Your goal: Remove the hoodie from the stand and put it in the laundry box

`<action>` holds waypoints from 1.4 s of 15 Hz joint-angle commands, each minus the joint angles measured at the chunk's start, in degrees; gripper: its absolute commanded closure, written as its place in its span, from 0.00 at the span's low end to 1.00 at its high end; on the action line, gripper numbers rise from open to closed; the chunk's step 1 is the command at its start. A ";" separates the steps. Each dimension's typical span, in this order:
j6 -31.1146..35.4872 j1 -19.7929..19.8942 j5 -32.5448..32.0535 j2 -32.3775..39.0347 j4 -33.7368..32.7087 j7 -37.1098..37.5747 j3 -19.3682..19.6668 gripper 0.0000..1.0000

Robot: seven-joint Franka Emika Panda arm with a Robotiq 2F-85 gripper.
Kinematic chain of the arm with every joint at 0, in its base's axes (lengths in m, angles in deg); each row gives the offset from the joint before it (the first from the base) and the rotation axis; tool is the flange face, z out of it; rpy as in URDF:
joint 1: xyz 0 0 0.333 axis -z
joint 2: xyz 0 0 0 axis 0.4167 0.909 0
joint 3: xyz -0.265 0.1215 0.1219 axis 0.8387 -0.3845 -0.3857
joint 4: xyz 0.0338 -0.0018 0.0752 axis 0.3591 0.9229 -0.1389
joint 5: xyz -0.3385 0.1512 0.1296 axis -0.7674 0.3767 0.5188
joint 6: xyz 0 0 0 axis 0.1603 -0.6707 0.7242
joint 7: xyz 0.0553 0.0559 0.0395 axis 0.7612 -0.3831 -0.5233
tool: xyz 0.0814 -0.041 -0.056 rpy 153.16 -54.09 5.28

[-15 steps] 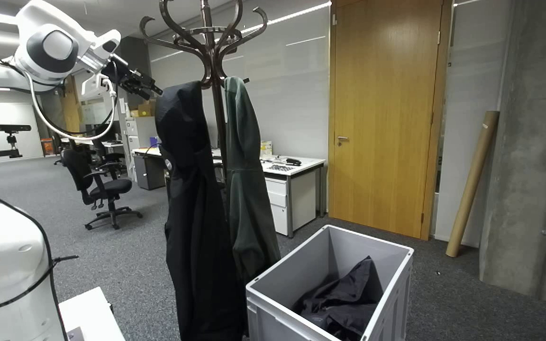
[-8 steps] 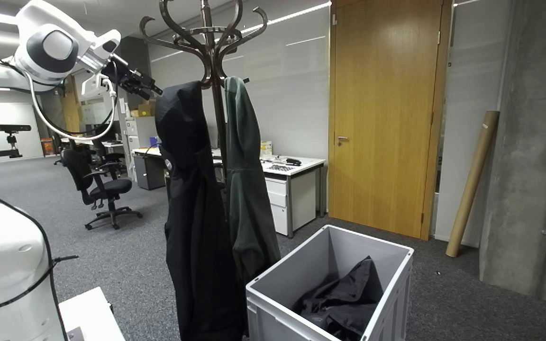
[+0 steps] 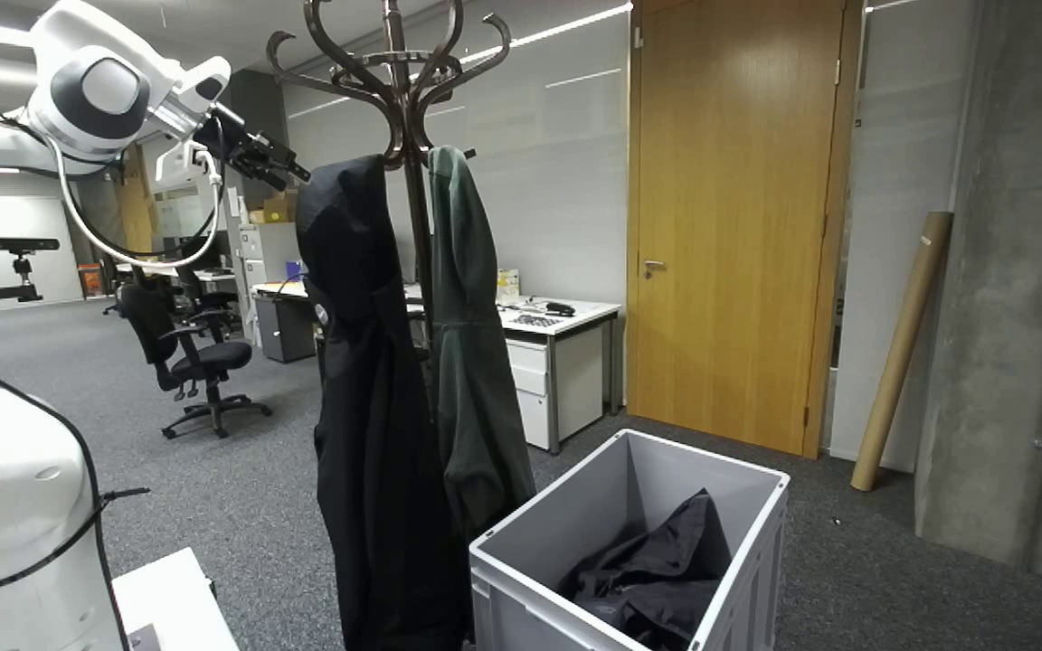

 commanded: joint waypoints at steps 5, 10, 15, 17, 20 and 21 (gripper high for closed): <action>-0.12 0.19 0.21 0.04 -0.16 -0.15 -0.12 0.00; -0.12 0.19 0.21 0.04 -0.16 -0.16 -0.12 0.00; 0.84 0.94 -0.24 0.42 -0.51 0.51 -1.07 0.00; 2.22 1.76 -0.24 1.40 -1.51 1.93 -2.45 0.00; 4.71 0.36 0.09 2.17 -2.17 0.58 -2.71 0.00; 6.20 0.01 0.03 2.58 -2.18 -0.23 -2.52 0.00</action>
